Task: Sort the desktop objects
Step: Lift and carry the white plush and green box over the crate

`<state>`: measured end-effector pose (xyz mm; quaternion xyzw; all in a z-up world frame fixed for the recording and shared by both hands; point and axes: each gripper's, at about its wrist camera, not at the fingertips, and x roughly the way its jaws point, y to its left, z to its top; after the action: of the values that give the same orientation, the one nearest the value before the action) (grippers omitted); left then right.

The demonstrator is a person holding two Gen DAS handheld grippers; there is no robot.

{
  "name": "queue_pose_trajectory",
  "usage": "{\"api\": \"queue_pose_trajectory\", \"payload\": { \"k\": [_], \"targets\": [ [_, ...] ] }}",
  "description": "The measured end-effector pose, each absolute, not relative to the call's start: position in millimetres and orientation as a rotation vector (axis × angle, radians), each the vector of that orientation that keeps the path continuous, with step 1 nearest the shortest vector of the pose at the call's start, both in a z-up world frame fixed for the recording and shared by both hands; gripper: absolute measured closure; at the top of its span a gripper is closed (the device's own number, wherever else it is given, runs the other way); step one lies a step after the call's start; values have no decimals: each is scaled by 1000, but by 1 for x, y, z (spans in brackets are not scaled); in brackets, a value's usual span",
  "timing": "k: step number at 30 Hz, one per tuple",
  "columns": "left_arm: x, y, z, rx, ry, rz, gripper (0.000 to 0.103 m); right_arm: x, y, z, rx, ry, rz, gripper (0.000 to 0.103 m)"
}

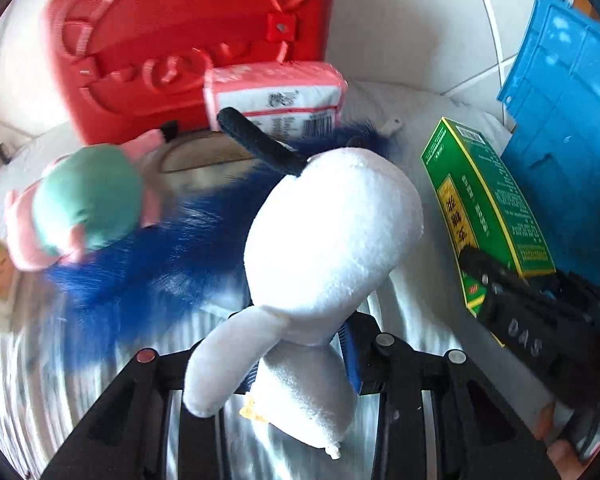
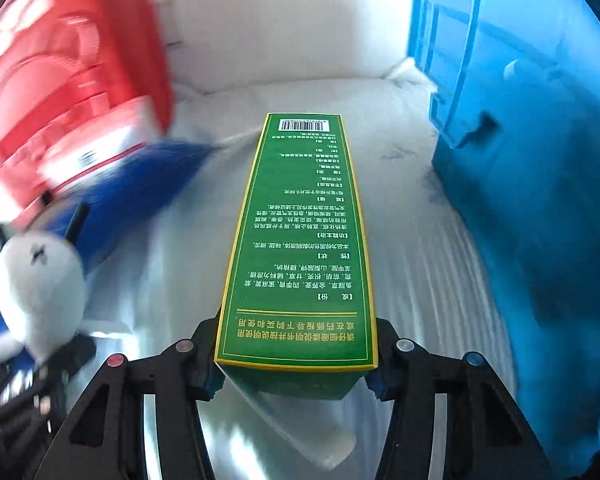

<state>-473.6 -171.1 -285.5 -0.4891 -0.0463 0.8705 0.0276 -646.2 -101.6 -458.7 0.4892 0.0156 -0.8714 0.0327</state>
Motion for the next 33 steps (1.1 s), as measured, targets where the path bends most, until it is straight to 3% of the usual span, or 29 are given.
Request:
{"api": "queue_pose_trajectory", "payload": {
  "k": [4,10,18,25,33],
  "targets": [
    [-426,-191,-238,-1423,-158,2782,70,-608,-117,-416,1379,132,-2661,50],
    [-344,-210,-139,-1157,-136,2924,70,-517,-143,-294,1090,112,-2722,50],
    [-262,-121,-38,-756,-42,2923,70,-397,-88,-169,718,36,-2870,50],
    [-231,-11,-8,-637,21,2789,70,-339,17,-120,534,15,-3065,50],
    [-214,112,-9,-626,122,2673,70,-272,174,-89,562,-18,-3190,50]
  ]
}}
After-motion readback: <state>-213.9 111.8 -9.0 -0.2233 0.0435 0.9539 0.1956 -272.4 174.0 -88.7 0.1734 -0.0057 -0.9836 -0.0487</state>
